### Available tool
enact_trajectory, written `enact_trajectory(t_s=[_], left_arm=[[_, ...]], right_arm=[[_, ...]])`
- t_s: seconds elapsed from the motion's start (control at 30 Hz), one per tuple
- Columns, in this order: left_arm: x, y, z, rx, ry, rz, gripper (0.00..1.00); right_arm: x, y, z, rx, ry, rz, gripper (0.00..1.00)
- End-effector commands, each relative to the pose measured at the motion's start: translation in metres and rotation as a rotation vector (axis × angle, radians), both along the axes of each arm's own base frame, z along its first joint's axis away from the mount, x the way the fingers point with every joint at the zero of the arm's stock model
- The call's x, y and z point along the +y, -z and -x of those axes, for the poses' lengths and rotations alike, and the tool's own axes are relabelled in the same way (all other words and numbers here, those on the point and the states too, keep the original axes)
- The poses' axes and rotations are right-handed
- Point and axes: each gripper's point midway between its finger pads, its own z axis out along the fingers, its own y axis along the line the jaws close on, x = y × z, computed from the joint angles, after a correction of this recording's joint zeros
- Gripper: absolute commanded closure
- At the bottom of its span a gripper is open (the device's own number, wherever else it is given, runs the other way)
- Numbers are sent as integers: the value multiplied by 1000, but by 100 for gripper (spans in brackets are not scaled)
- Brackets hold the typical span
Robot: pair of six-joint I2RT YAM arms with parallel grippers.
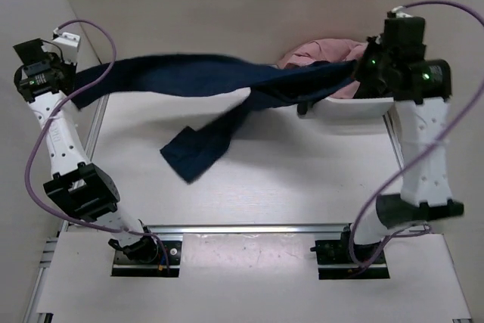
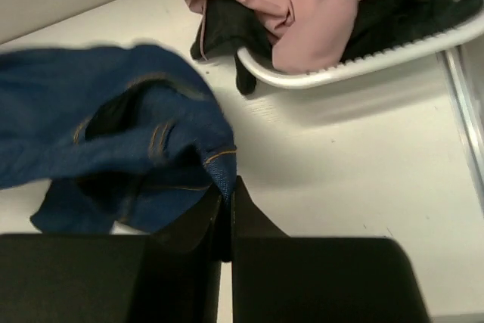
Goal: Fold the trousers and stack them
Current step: Flatten the trousers out
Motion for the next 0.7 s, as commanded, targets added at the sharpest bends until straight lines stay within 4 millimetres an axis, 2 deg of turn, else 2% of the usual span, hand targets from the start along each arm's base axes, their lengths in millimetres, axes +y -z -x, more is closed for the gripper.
enact_trajectory(t_s=[0.0, 0.03, 0.1, 0.13, 0.2, 0.23, 0.27, 0.37, 0.4, 0.5, 0.6, 0.67], left_arm=[[7, 14, 27, 76, -16, 12, 86], [19, 18, 39, 87, -53, 19, 86], [32, 26, 49, 94, -90, 47, 86], [39, 32, 56, 93, -97, 74, 86], [31, 60, 63, 153, -75, 108, 86], [25, 66, 66, 167, -41, 108, 86], [20, 83, 75, 207, -34, 125, 86], [15, 115, 87, 289, -23, 145, 86], [16, 119, 89, 303, -31, 144, 86], [25, 123, 98, 336, -56, 110, 86], [26, 134, 101, 376, -39, 96, 86], [29, 144, 104, 409, -54, 98, 86]], right_arm=[[-9, 16, 52, 91, -49, 86, 100], [-19, 18, 65, 105, -22, 103, 100], [-28, 37, 86, 181, -6, 134, 100], [-34, 55, 100, 227, 8, 158, 100], [-50, 80, 115, 292, 67, 218, 100], [-54, 88, 123, 299, 86, 223, 100], [-55, 118, 128, 369, 87, 234, 100], [-64, 149, 137, 409, 132, 263, 100], [-67, 170, 139, 449, 137, 285, 100], [-77, 184, 148, 489, 172, 331, 100], [-89, 184, 149, 504, 208, 387, 100], [-94, 162, 139, 443, 214, 413, 100]])
